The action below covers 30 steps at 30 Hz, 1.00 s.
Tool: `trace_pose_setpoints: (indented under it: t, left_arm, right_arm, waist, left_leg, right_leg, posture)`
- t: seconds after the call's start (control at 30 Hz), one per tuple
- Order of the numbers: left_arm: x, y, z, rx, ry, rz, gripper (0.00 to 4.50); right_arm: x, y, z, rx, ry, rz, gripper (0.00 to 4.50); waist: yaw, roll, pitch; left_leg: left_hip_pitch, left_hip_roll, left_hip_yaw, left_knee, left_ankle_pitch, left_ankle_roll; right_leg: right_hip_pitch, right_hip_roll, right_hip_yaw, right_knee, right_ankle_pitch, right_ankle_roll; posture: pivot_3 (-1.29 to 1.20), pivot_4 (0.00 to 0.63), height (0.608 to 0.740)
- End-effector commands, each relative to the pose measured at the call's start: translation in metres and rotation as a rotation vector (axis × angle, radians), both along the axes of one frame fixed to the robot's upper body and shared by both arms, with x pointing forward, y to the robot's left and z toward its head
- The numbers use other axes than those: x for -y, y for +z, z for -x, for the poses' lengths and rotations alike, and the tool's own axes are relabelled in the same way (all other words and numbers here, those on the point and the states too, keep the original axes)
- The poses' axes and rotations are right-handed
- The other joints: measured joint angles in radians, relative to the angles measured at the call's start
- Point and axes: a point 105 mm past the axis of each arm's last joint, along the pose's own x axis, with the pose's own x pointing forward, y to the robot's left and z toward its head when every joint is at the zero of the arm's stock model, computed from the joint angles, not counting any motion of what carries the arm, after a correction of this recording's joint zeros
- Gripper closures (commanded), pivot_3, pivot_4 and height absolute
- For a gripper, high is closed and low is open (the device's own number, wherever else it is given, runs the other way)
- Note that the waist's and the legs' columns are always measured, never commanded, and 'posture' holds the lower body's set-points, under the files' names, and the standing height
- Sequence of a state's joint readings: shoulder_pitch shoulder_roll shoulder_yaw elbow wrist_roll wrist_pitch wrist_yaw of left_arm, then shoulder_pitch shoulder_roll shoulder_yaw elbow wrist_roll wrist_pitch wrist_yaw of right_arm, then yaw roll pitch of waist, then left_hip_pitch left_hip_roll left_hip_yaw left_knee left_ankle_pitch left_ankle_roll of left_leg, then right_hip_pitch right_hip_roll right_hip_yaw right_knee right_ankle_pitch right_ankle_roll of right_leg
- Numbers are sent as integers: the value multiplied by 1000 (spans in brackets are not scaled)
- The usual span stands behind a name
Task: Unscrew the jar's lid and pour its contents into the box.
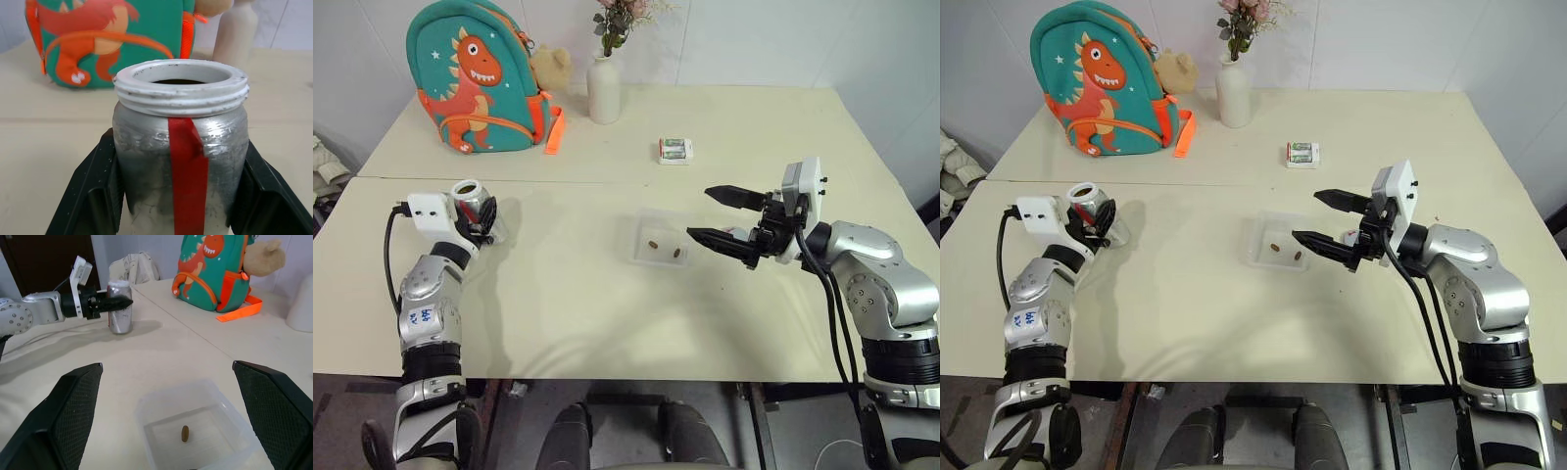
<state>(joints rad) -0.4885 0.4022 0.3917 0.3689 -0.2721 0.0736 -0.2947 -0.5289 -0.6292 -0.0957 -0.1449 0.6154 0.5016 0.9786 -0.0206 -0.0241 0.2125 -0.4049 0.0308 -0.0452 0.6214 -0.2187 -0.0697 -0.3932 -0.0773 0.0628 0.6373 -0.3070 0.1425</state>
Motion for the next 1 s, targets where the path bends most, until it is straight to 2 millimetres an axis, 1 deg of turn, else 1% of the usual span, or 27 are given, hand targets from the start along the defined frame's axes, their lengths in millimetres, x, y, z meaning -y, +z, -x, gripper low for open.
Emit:
trace_pose_setpoints:
  t: [0.03,0.17,0.2,0.27,0.4,0.5,0.6,0.7,0.8,0.87,0.93,1.0]
  left_arm:
    - [3,9,7,52,-26,-16,1404]
    - [3,7,9,40,-35,-20,171]
    - [3,6,9,36,-33,-21,48]
    - [0,4,10,26,-29,-22,48]
    - [-4,4,20,20,-22,-49,48]
    - [-6,2,36,-12,-33,-147,48]
    - [-12,4,55,-22,-41,-206,48]
    - [-22,5,74,-46,-33,-240,48]
    - [-32,8,92,-70,-33,-282,48]
    - [-31,8,104,-93,-74,-344,48]
    - [-21,10,117,-101,-174,-429,48]
    - [-8,14,125,-95,-274,-485,48]
  right_arm:
    - [-3,9,4,48,45,5,0]
    - [-5,8,5,56,74,30,0]
    - [-5,8,5,59,80,33,0]
    - [-6,8,4,64,86,36,0]
    - [-3,8,2,81,78,56,0]
    - [8,4,-1,93,39,95,0]
    - [20,1,-2,95,10,125,0]
    - [33,-1,-3,96,-25,149,0]
    - [42,-7,-4,96,-44,208,0]
    - [46,-10,-4,93,-44,237,0]
    - [49,-13,-3,92,-43,267,0]
    - [51,-15,-3,94,-42,296,0]
  waist:
    - [-3,0,0]
    - [-6,0,0]
    - [-7,0,0]
    - [-8,0,0]
    - [-8,0,0]
    - [-9,0,0]
    - [-7,0,0]
    - [-7,0,0]
    - [-7,0,0]
    - [-11,0,0]
    - [-10,0,0]
    - [-10,0,0]
  left_leg:
    - [0,0,0,0,0,0]
    - [0,0,0,0,0,0]
    - [0,0,0,0,0,0]
    - [0,0,0,0,0,0]
    - [0,0,0,-1,0,0]
    - [0,0,0,-2,0,0]
    - [0,0,0,-6,0,0]
    - [0,1,0,-7,0,0]
    - [0,1,1,-8,0,0]
    - [0,1,1,-9,-1,0]
    - [0,1,3,-10,-1,0]
    - [0,2,3,-10,-1,0]
  right_leg:
    - [0,0,0,0,0,0]
    - [0,0,0,-1,0,0]
    - [0,0,0,-1,0,0]
    - [0,0,0,-1,0,0]
    - [0,0,0,-1,0,0]
    - [0,0,0,-2,0,0]
    - [-1,0,0,-4,0,-1]
    - [-1,0,0,-7,-1,-1]
    - [-1,-1,0,-9,0,-2]
    - [-1,-1,0,-10,-1,-2]
    - [-1,-1,0,-10,-2,-6]
    - [-1,-1,0,-11,-4,-8]
  posture:
    - [0,150,740]
    - [0,150,740]
    - [0,150,740]
    - [0,150,740]
    - [0,150,740]
    - [0,150,740]
    - [0,150,740]
    - [0,150,740]
    - [0,150,740]
    - [0,150,740]
    - [0,150,740]
    - [0,150,740]
